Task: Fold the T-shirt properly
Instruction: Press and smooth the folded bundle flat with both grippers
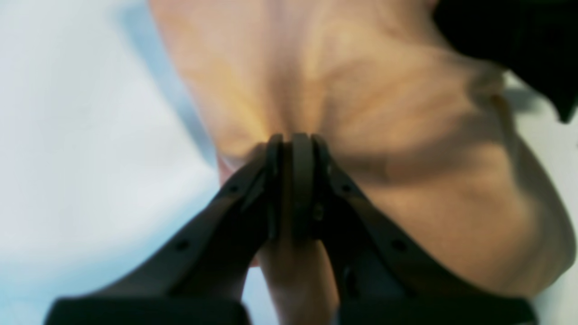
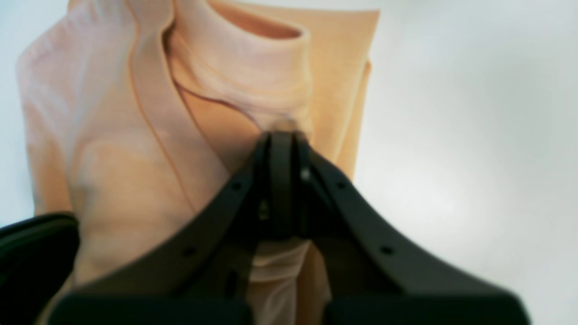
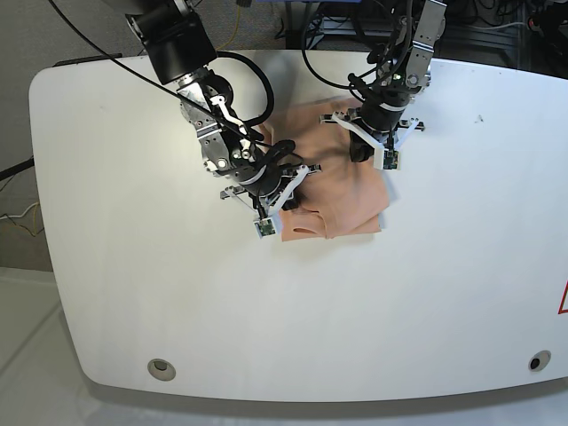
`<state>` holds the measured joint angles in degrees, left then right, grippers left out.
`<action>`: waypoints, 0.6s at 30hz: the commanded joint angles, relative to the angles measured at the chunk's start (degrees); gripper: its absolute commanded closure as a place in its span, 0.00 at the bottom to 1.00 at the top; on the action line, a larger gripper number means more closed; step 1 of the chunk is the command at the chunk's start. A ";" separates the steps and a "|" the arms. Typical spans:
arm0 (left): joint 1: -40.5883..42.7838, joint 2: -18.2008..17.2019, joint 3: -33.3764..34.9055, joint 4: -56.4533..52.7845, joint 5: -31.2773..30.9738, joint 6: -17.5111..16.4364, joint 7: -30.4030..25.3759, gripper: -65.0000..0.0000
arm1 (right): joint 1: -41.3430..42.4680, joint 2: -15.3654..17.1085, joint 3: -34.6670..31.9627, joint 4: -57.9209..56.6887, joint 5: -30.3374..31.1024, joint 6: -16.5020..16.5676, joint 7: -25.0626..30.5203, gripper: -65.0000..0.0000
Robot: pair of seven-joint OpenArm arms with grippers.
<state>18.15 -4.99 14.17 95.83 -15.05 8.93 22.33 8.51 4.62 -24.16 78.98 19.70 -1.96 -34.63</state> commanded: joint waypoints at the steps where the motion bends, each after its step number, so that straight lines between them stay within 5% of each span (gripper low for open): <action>1: -2.02 -0.06 -0.06 0.56 0.24 -0.18 -0.48 0.98 | -0.56 -0.10 2.32 1.24 -0.06 -0.11 1.18 0.99; 18: -6.42 -2.52 -0.24 0.30 0.15 -0.18 -0.22 0.98 | -3.02 -0.45 8.12 3.35 0.30 -0.11 2.68 0.99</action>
<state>12.05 -7.25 14.00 94.87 -15.05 8.97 23.14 4.97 4.14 -16.45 80.07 19.90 -1.93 -32.01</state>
